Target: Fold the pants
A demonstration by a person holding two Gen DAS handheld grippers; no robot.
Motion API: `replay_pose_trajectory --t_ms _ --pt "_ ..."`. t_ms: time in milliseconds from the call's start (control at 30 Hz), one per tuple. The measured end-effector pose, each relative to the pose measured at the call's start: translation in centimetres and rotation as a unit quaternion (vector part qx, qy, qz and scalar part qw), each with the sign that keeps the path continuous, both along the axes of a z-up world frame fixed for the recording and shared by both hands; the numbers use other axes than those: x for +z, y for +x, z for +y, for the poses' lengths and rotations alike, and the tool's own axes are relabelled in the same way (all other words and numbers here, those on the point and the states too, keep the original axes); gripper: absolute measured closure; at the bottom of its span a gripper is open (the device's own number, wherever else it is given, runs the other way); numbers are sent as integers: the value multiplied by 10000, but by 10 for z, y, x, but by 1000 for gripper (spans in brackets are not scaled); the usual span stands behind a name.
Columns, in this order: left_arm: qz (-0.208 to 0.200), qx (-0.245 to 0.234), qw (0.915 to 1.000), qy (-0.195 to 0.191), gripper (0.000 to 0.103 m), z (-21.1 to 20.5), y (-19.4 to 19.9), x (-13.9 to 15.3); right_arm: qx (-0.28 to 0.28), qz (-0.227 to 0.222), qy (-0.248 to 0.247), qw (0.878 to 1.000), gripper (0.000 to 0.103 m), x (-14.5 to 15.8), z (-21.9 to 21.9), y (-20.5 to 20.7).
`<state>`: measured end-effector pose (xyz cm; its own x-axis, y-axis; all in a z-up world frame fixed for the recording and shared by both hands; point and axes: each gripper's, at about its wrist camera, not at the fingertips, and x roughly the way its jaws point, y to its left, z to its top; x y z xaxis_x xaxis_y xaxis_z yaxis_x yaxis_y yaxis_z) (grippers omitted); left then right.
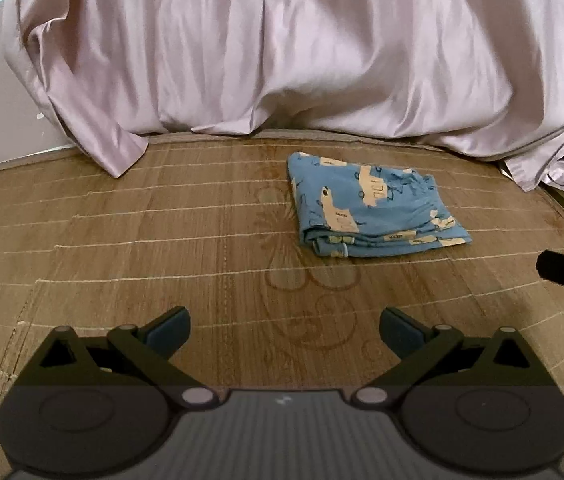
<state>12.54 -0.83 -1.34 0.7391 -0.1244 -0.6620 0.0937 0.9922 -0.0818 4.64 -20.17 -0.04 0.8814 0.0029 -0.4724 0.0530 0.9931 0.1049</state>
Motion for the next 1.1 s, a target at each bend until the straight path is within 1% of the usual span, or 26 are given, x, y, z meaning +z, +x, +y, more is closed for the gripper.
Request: replay_pose_trajectory --t_ms 133,267,567,633,800,967,1100 --pt "-15 -86 9999 71 0 -2 0 -1 33 48 21 10000 1 -4 0 3" --pt "13 -138 9999 62 0 -4 1 -2 54 122 60 9999 1 -7 -1 6" --pt "102 -78 9999 100 0 -4 0 -5 83 194 80 9997 1 -9 -1 8" --pt "164 -58 9997 160 0 -5 1 -5 92 208 85 9997 1 -9 -1 8" --pt "130 -99 9995 253 0 -6 1 -5 124 222 81 9996 1 -10 0 8" --pt "264 -44 9995 177 0 -3 3 -8 177 235 78 9995 1 -11 2 9" --pt "297 -31 9994 201 0 -2 4 -10 200 238 82 9995 1 -11 2 9"
